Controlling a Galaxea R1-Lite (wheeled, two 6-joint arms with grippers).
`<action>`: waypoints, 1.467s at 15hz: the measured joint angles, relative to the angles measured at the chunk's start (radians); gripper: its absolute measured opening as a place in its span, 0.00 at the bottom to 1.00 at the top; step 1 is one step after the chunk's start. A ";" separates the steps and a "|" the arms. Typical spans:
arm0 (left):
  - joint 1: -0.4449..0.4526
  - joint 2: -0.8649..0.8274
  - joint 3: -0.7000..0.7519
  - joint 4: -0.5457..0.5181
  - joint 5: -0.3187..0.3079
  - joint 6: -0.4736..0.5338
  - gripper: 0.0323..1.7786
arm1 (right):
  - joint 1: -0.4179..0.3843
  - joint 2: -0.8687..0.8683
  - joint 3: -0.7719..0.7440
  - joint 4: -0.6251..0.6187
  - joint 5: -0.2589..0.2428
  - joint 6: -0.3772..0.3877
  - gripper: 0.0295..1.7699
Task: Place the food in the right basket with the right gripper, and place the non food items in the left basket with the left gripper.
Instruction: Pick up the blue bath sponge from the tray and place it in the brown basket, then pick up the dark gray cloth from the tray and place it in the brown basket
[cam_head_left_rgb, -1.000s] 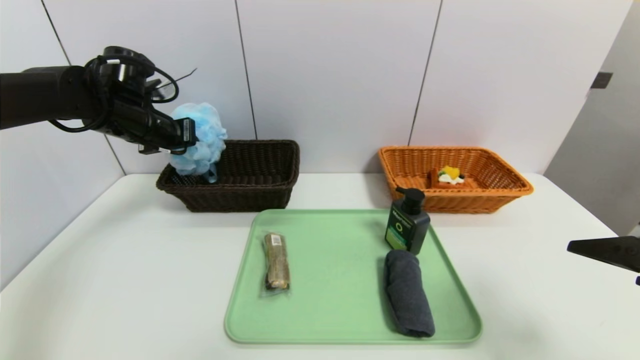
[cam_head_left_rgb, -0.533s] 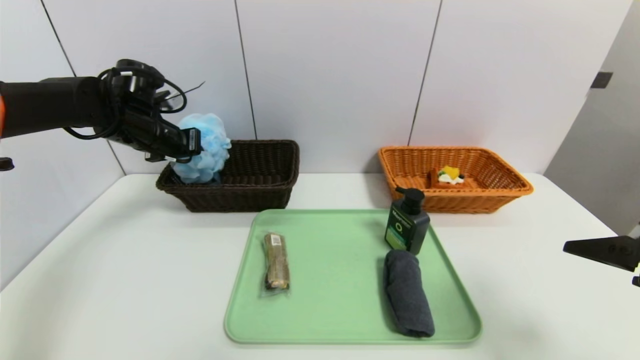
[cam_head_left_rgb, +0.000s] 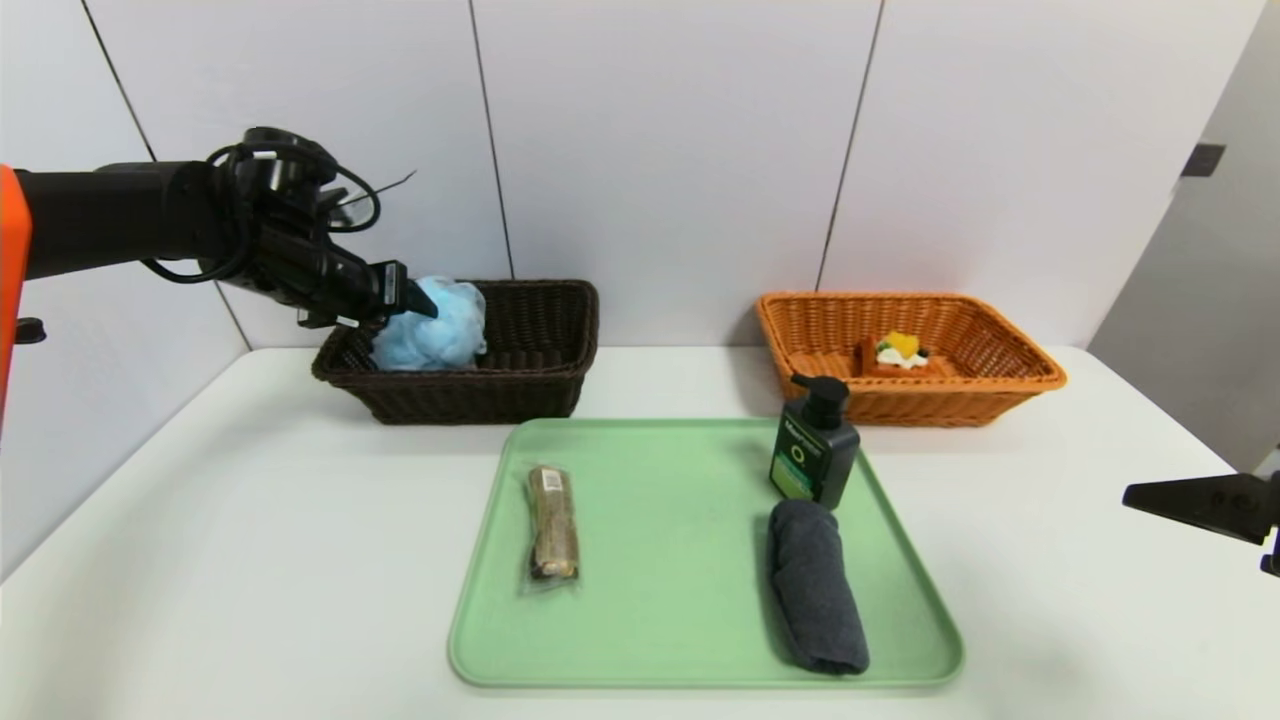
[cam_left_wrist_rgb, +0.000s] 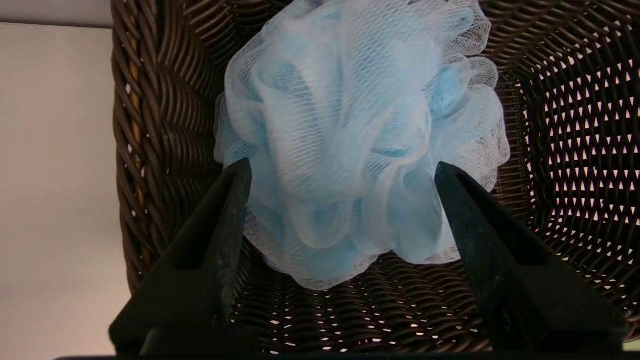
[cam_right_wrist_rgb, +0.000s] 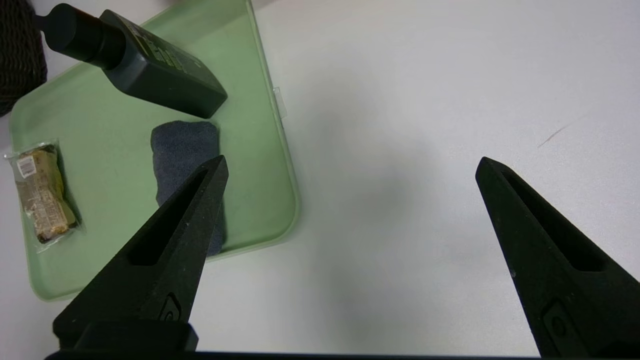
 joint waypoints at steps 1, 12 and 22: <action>0.000 -0.002 -0.010 0.000 0.000 -0.001 0.76 | 0.000 0.001 0.003 -0.001 0.002 0.000 0.97; -0.358 -0.326 -0.033 0.192 0.054 -0.180 0.91 | 0.000 0.003 0.009 -0.001 0.007 0.002 0.97; -0.887 -0.271 -0.027 0.278 0.337 -0.556 0.94 | 0.000 0.003 0.034 -0.002 0.005 0.008 0.97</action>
